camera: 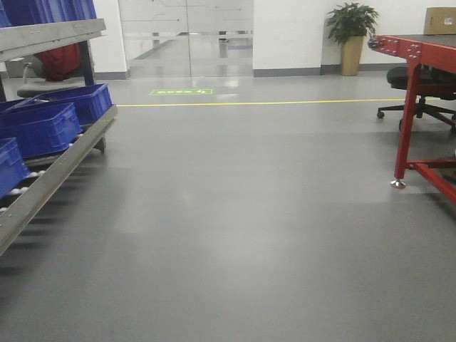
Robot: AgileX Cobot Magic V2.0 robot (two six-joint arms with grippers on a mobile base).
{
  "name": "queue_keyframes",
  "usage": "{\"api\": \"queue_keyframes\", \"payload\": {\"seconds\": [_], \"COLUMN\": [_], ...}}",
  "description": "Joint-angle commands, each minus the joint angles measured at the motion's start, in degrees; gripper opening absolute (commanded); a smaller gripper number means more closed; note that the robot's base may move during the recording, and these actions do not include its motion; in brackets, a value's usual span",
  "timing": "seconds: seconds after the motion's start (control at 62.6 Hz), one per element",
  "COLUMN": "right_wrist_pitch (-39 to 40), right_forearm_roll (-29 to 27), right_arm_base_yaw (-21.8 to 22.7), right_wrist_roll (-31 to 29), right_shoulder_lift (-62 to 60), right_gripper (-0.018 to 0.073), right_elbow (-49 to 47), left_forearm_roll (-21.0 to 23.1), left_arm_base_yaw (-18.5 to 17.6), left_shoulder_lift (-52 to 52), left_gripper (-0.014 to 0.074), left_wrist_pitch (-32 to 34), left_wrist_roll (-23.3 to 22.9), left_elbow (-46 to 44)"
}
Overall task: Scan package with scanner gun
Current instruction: 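Drive the base forward along the aisle past the blue bins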
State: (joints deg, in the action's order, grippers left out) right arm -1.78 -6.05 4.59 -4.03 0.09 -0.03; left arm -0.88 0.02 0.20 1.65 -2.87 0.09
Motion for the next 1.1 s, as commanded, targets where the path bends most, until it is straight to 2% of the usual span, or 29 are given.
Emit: {"api": "queue_keyframes", "payload": {"seconds": [0.0,1.087], "right_wrist_pitch": [1.0,1.0], "right_forearm_roll": [-0.1,-0.1], "right_arm_base_yaw": [0.3,0.3], "right_wrist_roll": [0.0,0.0], "right_shoulder_lift": [-0.1,-0.1], "right_gripper": [-0.0167,-0.0167], "right_elbow": [0.0,0.0], "left_forearm_roll": [0.2,0.2], "left_arm_base_yaw": [0.2,0.2], "left_shoulder_lift": [-0.2,-0.2], "left_gripper": [-0.0091,-0.0091], "left_wrist_pitch": [0.7,0.7], "left_wrist_roll": [0.2,0.2], "left_elbow": [-0.1,-0.1]}}
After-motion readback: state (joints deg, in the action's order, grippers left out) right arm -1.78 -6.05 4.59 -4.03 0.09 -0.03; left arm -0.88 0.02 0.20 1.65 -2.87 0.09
